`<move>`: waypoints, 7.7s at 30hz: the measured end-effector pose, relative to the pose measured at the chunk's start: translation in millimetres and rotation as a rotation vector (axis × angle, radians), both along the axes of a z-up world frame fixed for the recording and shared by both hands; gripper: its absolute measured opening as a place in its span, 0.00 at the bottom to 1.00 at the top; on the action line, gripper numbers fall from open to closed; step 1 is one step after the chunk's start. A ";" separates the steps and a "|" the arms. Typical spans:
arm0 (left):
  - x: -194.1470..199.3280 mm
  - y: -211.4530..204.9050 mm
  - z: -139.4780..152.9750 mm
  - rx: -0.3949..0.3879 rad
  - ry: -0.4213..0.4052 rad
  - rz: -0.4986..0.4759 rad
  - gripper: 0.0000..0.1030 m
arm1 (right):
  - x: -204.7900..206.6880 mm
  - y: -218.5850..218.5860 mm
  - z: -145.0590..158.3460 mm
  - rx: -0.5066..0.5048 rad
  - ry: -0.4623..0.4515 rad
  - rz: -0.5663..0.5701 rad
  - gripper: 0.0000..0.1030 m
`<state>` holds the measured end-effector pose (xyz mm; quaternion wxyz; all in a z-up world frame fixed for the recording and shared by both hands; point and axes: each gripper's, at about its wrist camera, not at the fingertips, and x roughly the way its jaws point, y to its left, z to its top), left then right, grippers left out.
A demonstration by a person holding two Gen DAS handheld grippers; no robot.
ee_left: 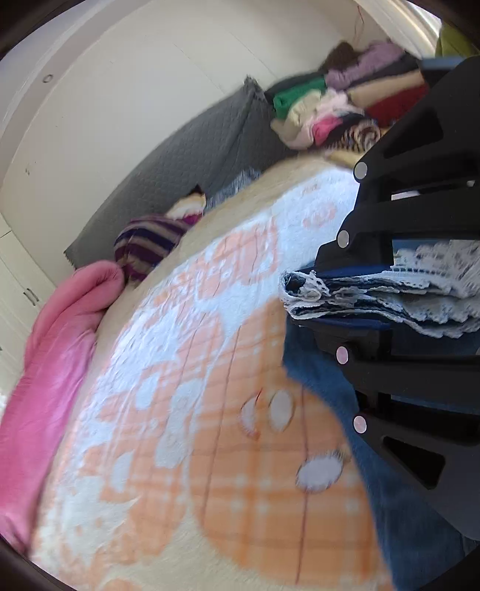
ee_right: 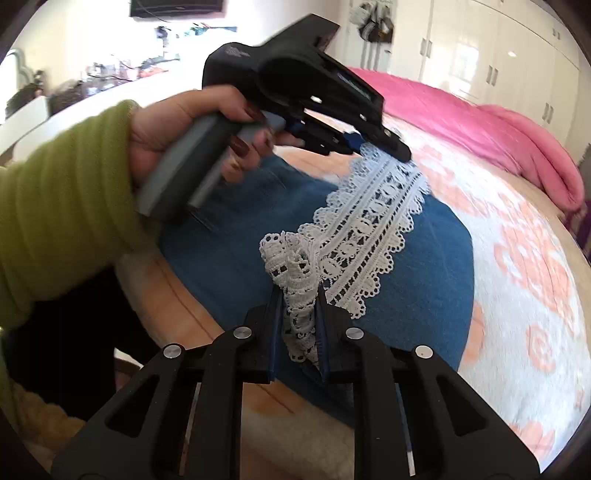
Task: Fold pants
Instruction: 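Lift the hem with the left gripper and fold it over toward the waistband, then lay the folded hem down and open the left gripper, then grasp the elastic waistband with the right gripper, then fold the waistband over onto the folded pants with the right gripper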
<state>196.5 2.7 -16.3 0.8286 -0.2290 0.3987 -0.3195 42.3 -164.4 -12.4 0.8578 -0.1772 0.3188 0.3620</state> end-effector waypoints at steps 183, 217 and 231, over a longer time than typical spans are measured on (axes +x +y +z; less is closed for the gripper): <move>-170.5 67.4 8.5 0.132 -0.019 0.383 0.74 | 150.3 85.9 55.0 0.286 0.482 0.386 0.35; -125.7 -46.8 -5.5 0.283 -0.041 0.121 0.61 | 156.7 -56.5 -15.4 0.234 0.468 0.079 0.34; -136.6 -47.3 7.0 0.243 -0.082 0.105 0.38 | 153.0 -66.4 4.8 0.277 0.363 0.074 0.02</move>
